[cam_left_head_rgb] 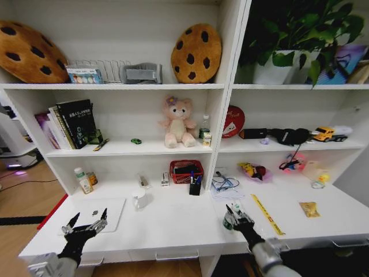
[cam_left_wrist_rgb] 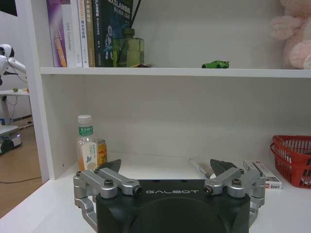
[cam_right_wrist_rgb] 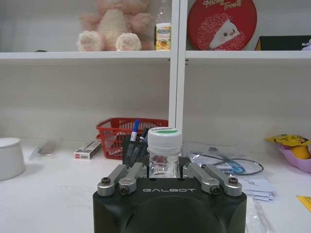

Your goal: Organize the objects on the table.

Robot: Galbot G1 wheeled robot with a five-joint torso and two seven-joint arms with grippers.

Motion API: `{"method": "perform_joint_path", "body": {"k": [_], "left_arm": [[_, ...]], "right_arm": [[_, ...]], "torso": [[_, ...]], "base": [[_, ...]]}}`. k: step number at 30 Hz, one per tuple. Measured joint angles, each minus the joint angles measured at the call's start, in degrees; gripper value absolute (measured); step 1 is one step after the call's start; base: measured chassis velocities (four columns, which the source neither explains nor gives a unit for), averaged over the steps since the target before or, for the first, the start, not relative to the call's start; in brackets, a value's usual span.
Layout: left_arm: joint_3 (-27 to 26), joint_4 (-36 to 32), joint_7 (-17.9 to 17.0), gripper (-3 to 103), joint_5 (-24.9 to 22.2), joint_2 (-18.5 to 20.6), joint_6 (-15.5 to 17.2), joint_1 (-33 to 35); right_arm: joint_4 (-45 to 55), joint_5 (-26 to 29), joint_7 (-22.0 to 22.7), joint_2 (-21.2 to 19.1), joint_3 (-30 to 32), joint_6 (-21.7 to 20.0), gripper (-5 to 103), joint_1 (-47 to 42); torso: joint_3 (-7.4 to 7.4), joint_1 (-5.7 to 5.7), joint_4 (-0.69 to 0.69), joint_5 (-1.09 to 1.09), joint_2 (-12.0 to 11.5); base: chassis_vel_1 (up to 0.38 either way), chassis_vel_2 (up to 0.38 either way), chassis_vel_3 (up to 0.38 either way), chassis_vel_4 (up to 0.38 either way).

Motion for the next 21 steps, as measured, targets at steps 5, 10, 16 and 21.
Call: {"method": "perform_joint_path", "body": {"k": [5, 10, 16, 21], "left_arm": [[0.00, 0.00, -0.01, 100, 0.00, 0.00, 0.00, 0.00], [0.00, 0.00, -0.01, 100, 0.00, 0.00, 0.00, 0.00], [0.00, 0.00, -0.01, 100, 0.00, 0.00, 0.00, 0.00], [0.00, -0.01, -0.01, 100, 0.00, 0.00, 0.00, 0.00]], "right_arm": [[-3.72, -12.92, -7.16, 6.16, 3.77, 16.74, 26, -14.61], [-11.35, -17.39, -7.39, 8.47, 3.40, 25.40, 26, -17.87], [-26.41, -19.64, -4.59, 9.67, 1.36, 31.25, 26, -17.68], [-40.78, -17.71, -2.76, 9.18, -0.48, 30.96, 26, -12.06]], "torso": [[0.00, 0.00, -0.01, -0.01, 0.00], [0.01, 0.00, 0.00, 0.00, 0.00], [0.01, 0.00, -0.01, 0.01, -0.01], [0.01, 0.00, -0.01, 0.02, -0.01]], "base": [[0.000, 0.000, 0.000, 0.000], [0.000, 0.000, 0.000, 0.000], [0.000, 0.000, 0.000, 0.000], [0.000, 0.000, 0.000, 0.000]]}}
